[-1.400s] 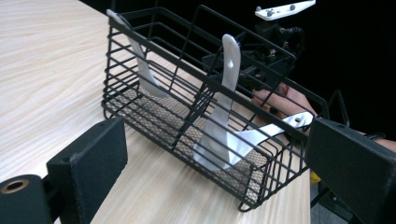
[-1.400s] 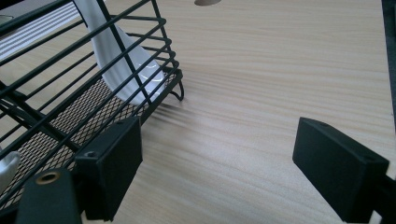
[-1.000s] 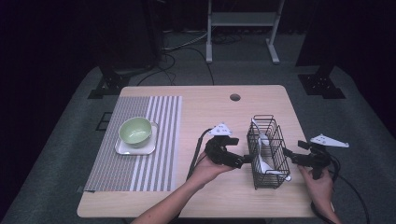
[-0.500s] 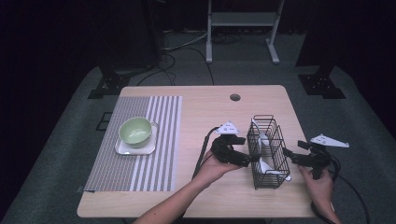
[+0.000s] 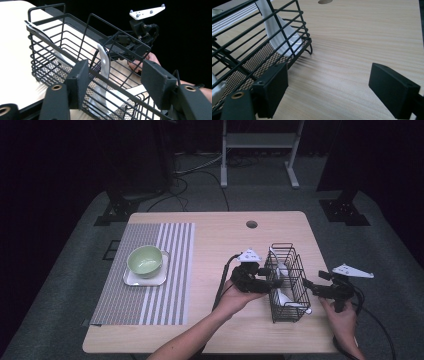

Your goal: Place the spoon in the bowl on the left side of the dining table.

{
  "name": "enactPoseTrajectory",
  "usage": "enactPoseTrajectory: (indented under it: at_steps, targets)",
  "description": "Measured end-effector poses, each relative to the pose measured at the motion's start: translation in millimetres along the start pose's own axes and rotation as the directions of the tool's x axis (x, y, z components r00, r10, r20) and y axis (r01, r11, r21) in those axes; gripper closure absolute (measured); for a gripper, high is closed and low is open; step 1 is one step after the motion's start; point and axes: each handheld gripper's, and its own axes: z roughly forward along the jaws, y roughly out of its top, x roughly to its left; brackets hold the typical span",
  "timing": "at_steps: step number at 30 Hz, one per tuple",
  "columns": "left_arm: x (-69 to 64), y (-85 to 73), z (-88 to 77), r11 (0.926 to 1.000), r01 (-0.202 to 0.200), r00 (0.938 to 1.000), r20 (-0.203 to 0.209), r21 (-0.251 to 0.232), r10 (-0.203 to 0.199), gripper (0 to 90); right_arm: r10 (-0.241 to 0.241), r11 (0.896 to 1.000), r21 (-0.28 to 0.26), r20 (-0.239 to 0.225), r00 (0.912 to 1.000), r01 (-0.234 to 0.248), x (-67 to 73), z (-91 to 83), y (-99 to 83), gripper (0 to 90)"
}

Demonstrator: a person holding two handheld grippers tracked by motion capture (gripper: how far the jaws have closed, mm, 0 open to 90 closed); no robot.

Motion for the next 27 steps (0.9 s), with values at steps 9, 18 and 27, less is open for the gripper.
enactPoseTrajectory:
  at_steps: [9, 18, 27]
  targets:
    - [1.9, 2.9, 5.7, 1.0000, 0.001, 1.0000, 0.004, 0.005, -0.001, 57.3, 0.001, 1.000, -0.002, -0.002, 1.0000, -0.001, -0.1, -0.2, 0.1, 14.8]
    - [7.0, 1.5, 7.1, 0.9982, 0.058, 0.9983, 0.008, -0.016, -0.057, 73.1, 0.001, 1.000, -0.004, -0.004, 1.0000, -0.001, -0.1, -0.7, 0.0, 14.8]
    - [4.7, 1.7, 9.5, 0.9971, 0.073, 0.9973, 0.010, -0.023, -0.073, 81.5, 0.000, 1.000, -0.003, -0.005, 1.0000, 0.000, 0.2, -0.5, 0.1, 14.8]
